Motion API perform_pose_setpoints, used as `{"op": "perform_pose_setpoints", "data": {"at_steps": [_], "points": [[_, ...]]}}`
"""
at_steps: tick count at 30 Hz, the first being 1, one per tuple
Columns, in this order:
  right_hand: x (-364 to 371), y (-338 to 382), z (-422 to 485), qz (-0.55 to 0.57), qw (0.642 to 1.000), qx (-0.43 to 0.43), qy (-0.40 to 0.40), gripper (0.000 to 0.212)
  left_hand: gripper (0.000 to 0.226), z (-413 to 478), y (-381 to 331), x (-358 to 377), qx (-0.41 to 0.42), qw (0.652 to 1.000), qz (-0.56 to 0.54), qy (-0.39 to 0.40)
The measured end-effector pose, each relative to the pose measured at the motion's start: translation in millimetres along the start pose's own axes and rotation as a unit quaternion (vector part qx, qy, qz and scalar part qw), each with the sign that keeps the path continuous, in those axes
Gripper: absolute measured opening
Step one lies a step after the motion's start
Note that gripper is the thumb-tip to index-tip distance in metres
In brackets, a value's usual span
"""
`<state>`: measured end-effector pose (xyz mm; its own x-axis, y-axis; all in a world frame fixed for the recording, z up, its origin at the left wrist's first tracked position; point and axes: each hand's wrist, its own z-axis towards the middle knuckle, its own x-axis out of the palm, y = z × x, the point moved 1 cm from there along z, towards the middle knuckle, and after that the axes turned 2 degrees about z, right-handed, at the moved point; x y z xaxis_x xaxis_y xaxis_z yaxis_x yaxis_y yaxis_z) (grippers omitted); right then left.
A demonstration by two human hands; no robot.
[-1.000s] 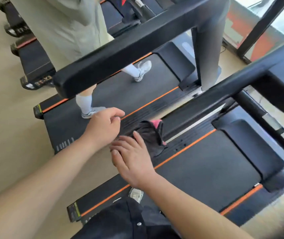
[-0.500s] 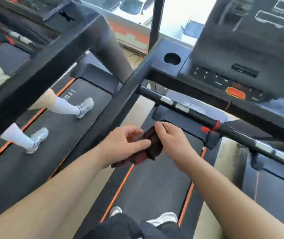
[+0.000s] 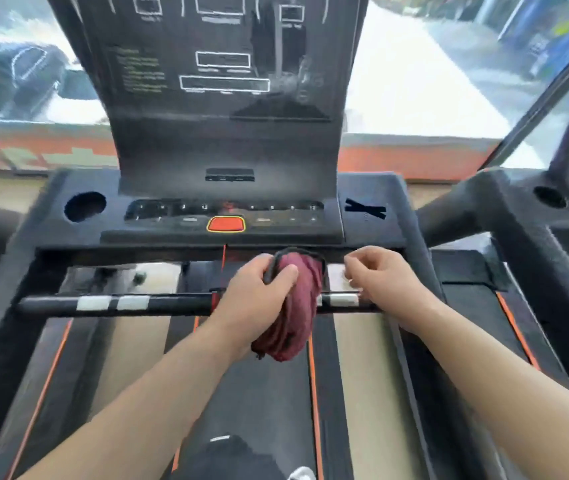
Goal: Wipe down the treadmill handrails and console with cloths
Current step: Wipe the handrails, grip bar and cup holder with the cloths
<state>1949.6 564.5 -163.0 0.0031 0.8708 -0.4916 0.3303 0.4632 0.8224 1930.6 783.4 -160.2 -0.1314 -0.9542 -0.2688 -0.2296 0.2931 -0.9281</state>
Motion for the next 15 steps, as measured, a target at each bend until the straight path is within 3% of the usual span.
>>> {"op": "perform_pose_setpoints", "data": {"at_steps": [6,8,11,13,15], "points": [[-67.1,-28.9,54.4,-0.073,0.986,-0.004,-0.147,0.027,0.02,79.5,-63.7,57.7,0.002,1.0,-0.027,-0.013],[-82.1,-37.2,74.9,-0.102,0.98,0.004,-0.168,0.036,0.022,102.7,-95.3,68.1,0.052,0.998,-0.008,-0.021],[-97.1,-38.7,100.3,-0.128,0.979,0.05,-0.153,0.054,0.019,128.7,-139.5,91.5,0.127,0.991,-0.01,0.049],[-102.4,-36.6,111.2,-0.137,0.978,0.099,-0.12,0.064,0.02,145.6,-143.9,112.7,0.18,0.966,0.148,0.107],[-104.8,-38.3,117.5,-0.138,0.976,0.137,-0.094,0.063,0.029,159.2,-123.8,136.0,0.207,0.891,0.359,0.186]]}}
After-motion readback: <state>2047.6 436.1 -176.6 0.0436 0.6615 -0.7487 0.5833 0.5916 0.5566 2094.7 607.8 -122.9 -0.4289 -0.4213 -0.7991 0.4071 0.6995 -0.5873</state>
